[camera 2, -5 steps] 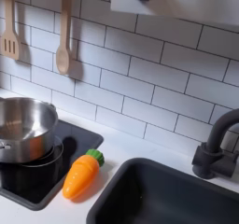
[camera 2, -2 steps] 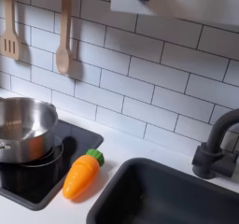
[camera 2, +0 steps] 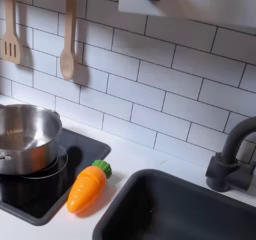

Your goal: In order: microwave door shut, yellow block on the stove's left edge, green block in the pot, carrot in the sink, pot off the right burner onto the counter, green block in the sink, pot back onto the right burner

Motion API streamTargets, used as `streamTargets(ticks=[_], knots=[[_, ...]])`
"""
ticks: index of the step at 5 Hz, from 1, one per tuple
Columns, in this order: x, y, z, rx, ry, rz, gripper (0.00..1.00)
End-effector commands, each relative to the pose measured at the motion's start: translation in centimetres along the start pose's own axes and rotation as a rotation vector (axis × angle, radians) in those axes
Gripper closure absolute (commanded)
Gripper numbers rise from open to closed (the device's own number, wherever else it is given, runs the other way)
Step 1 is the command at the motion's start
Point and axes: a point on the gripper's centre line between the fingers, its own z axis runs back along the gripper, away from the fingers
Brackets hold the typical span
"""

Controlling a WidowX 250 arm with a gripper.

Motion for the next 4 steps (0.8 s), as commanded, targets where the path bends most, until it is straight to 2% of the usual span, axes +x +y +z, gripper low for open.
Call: streamTargets(ticks=[1, 4], knots=[[0.5, 0.08, -0.46, 0.01, -0.006, -0.004, 1.0], [0.71, 0.4, -0.64, 0.022, -0.003, -0.003, 1.0]])
